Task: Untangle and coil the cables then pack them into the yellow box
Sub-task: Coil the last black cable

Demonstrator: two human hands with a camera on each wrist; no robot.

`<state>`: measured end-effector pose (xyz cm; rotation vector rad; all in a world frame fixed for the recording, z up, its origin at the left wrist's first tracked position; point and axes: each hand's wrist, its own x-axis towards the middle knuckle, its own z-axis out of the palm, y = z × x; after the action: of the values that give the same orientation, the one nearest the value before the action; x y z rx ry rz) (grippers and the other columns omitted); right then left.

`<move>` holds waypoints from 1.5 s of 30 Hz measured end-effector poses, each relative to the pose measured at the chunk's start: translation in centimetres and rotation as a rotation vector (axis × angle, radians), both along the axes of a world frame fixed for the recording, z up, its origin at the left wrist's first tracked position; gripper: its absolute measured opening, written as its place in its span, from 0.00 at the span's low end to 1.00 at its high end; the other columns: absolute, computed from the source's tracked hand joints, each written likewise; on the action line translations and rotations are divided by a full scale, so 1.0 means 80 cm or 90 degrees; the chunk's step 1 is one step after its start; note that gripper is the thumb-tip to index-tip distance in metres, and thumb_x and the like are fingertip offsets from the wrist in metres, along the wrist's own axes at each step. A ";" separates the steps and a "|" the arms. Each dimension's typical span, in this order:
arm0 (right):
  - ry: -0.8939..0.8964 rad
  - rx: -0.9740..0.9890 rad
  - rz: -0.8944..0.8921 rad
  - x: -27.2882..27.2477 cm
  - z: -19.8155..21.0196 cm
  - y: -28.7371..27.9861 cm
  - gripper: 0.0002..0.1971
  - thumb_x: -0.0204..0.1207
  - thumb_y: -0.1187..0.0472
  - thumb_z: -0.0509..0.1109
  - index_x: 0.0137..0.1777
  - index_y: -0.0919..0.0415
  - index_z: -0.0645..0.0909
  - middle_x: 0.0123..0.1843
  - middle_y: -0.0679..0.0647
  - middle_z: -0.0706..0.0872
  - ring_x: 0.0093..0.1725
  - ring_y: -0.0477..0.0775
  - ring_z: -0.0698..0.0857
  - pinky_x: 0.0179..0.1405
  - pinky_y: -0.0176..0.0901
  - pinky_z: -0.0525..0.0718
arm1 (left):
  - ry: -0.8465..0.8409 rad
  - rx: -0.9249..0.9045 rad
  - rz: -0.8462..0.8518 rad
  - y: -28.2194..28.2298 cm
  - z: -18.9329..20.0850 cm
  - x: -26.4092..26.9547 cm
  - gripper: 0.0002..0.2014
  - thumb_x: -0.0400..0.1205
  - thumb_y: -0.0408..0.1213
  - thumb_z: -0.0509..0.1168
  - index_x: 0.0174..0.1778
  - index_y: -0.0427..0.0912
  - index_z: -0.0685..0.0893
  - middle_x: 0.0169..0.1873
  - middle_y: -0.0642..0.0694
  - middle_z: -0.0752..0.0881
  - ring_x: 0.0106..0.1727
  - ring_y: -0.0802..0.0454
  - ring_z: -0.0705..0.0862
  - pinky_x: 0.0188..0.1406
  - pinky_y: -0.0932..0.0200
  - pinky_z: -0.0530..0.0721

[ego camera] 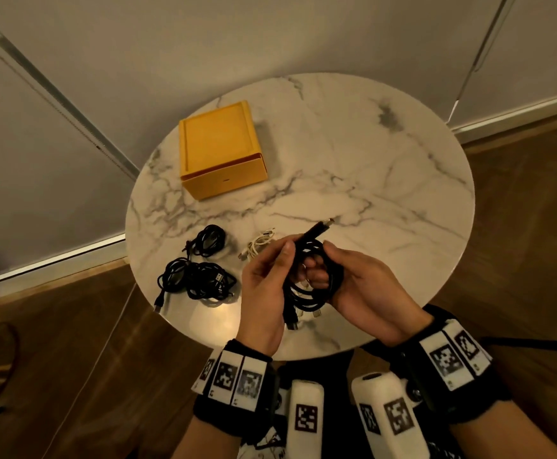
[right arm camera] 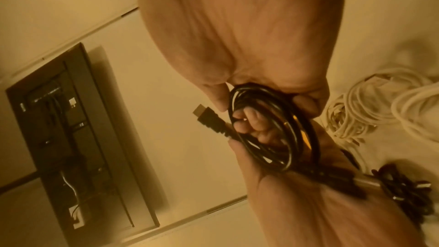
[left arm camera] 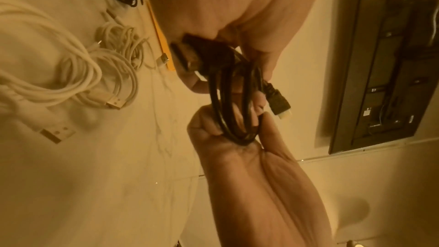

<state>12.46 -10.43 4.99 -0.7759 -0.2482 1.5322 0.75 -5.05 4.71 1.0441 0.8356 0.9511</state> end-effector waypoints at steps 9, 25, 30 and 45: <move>-0.085 -0.070 -0.120 -0.008 -0.016 0.011 0.16 0.85 0.67 0.54 0.34 0.64 0.72 0.26 0.53 0.67 0.27 0.48 0.65 0.29 0.38 0.67 | 0.151 0.136 -0.065 0.003 -0.010 -0.012 0.12 0.82 0.42 0.64 0.50 0.34 0.82 0.37 0.46 0.89 0.41 0.52 0.89 0.41 0.58 0.87; -0.569 -0.043 -0.091 -0.017 -0.027 0.004 0.17 0.86 0.59 0.60 0.34 0.56 0.73 0.25 0.41 0.74 0.27 0.40 0.72 0.34 0.36 0.70 | 0.779 0.532 -0.543 0.036 0.030 -0.061 0.13 0.86 0.50 0.58 0.40 0.48 0.78 0.37 0.54 0.77 0.42 0.53 0.79 0.38 0.54 0.73; -0.679 -0.039 -0.080 -0.023 -0.027 -0.003 0.17 0.87 0.58 0.59 0.33 0.53 0.72 0.27 0.44 0.75 0.28 0.39 0.73 0.32 0.32 0.70 | 0.942 0.811 -0.557 0.040 0.045 -0.047 0.15 0.87 0.49 0.51 0.44 0.45 0.78 0.45 0.47 0.84 0.48 0.46 0.83 0.36 0.57 0.67; -0.005 -0.017 -0.276 -0.017 -0.019 0.004 0.17 0.87 0.58 0.54 0.36 0.62 0.68 0.27 0.52 0.66 0.27 0.46 0.64 0.29 0.36 0.65 | 0.573 0.270 -0.353 0.025 -0.008 -0.076 0.11 0.84 0.36 0.65 0.34 0.43 0.82 0.28 0.50 0.87 0.22 0.55 0.87 0.22 0.66 0.77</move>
<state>11.09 -10.11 3.45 -0.7970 -0.0584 1.1246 -5.35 -3.02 4.05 2.0106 0.9896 0.1360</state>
